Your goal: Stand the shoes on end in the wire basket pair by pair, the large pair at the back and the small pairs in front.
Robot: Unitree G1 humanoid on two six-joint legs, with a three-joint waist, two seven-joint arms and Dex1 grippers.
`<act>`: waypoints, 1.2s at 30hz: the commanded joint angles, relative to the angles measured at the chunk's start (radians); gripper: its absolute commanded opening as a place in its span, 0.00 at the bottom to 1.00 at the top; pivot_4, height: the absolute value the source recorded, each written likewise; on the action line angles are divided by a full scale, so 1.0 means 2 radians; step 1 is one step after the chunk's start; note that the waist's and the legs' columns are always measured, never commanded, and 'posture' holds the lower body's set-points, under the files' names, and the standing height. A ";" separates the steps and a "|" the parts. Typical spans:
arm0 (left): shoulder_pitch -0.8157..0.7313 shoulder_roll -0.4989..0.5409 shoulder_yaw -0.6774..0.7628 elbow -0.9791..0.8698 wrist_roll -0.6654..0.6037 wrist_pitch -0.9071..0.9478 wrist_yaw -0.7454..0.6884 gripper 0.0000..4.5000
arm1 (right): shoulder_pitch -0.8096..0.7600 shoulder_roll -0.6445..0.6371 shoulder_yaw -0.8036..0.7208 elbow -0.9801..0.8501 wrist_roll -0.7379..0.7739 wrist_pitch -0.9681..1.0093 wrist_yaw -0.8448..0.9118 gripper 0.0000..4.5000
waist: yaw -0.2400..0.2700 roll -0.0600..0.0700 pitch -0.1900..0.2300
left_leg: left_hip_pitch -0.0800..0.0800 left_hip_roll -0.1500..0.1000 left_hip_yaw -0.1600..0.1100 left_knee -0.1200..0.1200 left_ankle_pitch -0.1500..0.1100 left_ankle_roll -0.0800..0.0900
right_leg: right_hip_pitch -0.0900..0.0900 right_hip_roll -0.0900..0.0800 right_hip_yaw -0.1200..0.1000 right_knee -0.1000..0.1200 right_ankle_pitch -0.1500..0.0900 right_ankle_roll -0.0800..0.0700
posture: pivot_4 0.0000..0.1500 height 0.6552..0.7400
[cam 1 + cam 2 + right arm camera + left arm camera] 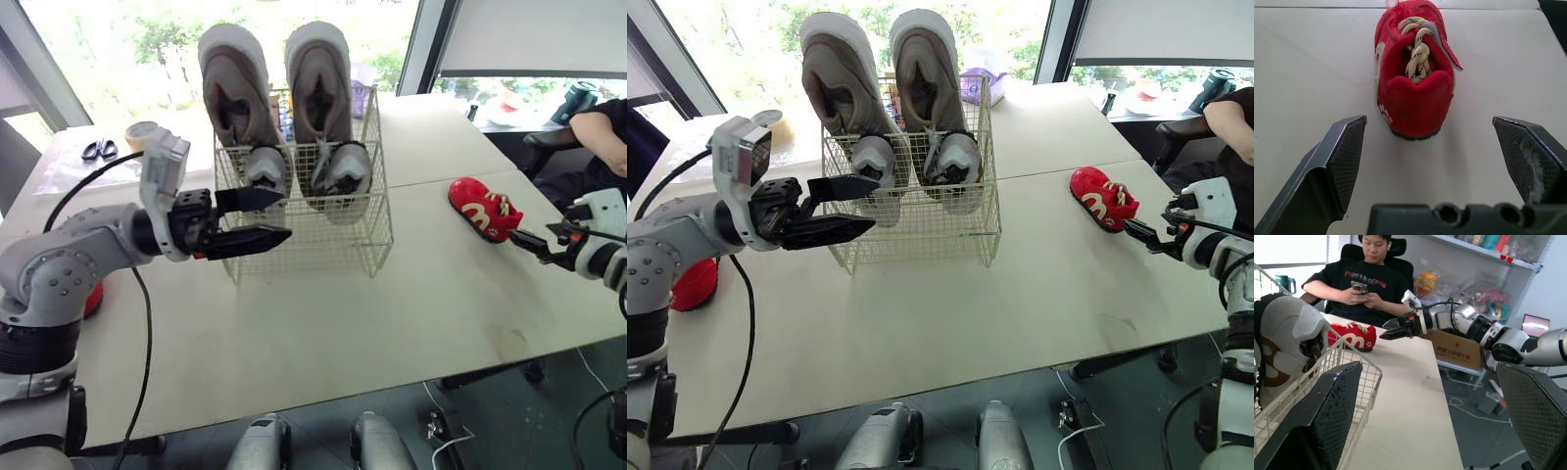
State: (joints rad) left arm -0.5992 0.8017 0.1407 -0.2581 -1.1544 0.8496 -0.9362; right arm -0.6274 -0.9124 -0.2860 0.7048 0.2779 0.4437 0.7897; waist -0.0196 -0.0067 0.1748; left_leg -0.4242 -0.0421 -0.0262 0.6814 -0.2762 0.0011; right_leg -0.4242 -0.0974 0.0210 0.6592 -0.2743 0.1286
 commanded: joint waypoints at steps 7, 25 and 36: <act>0.011 -0.004 0.017 -0.028 0.016 -0.001 0.010 0.99 | -0.105 0.008 0.032 0.167 -0.039 -0.087 0.040 1.00 | 0.001 0.000 0.000 | 0.000 0.000 0.000 0.000 0.001 -0.002 | 0.000 0.000 0.000 0.000 0.000 0.000 | 1.00 1.00; 0.019 -0.019 0.014 -0.041 0.036 -0.006 0.032 1.00 | -0.159 0.026 0.044 0.248 -0.072 -0.147 0.035 0.04 | 0.001 0.000 0.000 | 0.000 0.000 0.000 0.000 0.001 -0.002 | 0.000 0.000 0.000 0.000 0.000 0.000 | 1.00 1.00; -0.034 -0.025 0.039 0.020 -0.003 0.039 0.054 1.00 | -0.142 -0.015 0.016 -0.130 -0.025 -0.098 0.050 0.00 | 0.002 0.003 0.002 | -0.001 0.000 0.000 0.000 0.001 -0.002 | -0.002 0.000 0.000 0.001 0.000 0.000 | 1.00 1.00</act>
State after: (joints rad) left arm -0.6391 0.7439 0.1779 -0.2267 -1.1179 0.9089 -0.8314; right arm -0.8829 -0.9006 -0.2114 0.6006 0.1931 0.2439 0.9018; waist -0.0157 -0.0008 0.1783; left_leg -0.4255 -0.0422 -0.0269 0.6808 -0.2737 -0.0035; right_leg -0.4275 -0.0973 0.0214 0.6616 -0.2743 0.1288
